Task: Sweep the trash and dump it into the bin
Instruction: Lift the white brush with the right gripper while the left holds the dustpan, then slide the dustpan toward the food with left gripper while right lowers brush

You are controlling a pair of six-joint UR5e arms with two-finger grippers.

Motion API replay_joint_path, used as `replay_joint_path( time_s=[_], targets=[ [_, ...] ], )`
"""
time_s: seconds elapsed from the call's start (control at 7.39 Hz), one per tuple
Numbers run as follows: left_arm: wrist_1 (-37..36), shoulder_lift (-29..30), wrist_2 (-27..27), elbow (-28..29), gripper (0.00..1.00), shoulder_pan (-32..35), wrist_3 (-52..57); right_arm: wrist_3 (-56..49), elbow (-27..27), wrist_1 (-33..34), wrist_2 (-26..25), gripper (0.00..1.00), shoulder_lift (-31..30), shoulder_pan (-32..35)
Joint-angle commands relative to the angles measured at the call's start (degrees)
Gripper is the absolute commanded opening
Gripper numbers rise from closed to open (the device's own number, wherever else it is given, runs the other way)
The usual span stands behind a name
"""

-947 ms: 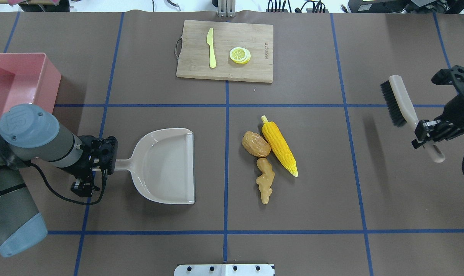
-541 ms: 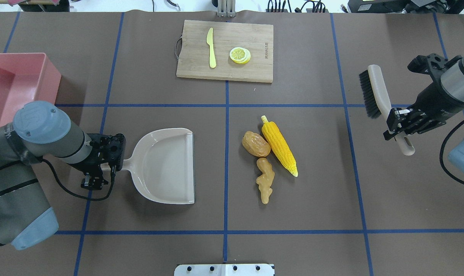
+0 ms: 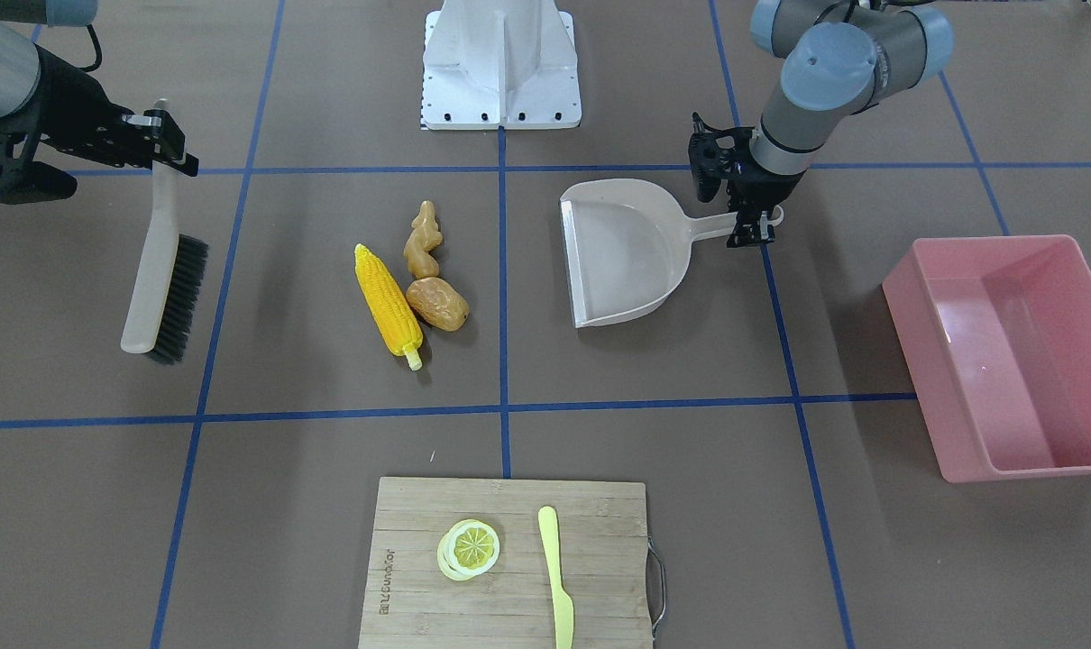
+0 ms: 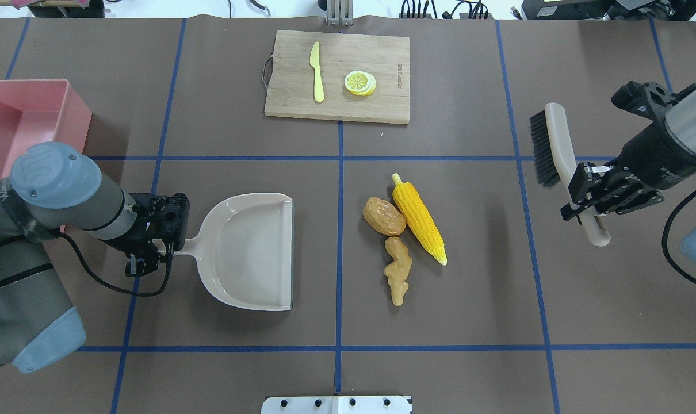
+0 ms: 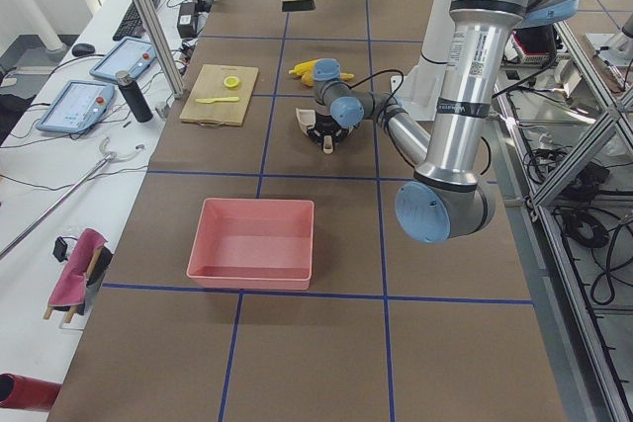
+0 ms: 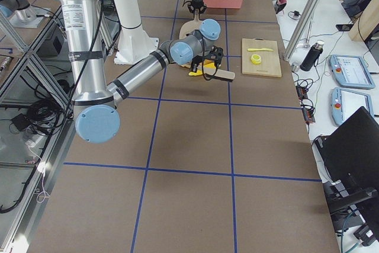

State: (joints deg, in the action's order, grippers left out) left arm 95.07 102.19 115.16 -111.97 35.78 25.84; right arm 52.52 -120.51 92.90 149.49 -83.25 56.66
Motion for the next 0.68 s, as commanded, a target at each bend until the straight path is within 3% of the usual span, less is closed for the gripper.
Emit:
replay_joint_path(
  time_s=[0.0, 0.41, 0.54],
  targets=[
    [-7.84, 7.36, 0.07, 0.69, 0.0, 0.69, 0.09, -0.22, 1.05, -0.26, 2.3, 0.0, 3.08, -0.58],
    [-12.09, 17.05, 0.15, 7.35, 0.0, 1.31, 0.09, 0.65, 1.24, -1.3, 3.26, 0.0, 2.74, -0.5],
    [-12.19, 17.77, 0.15, 9.12, 0.0, 1.22, 0.09, 0.74, 1.5, -5.23, 3.18, 0.0, 1.69, -0.58]
  ],
)
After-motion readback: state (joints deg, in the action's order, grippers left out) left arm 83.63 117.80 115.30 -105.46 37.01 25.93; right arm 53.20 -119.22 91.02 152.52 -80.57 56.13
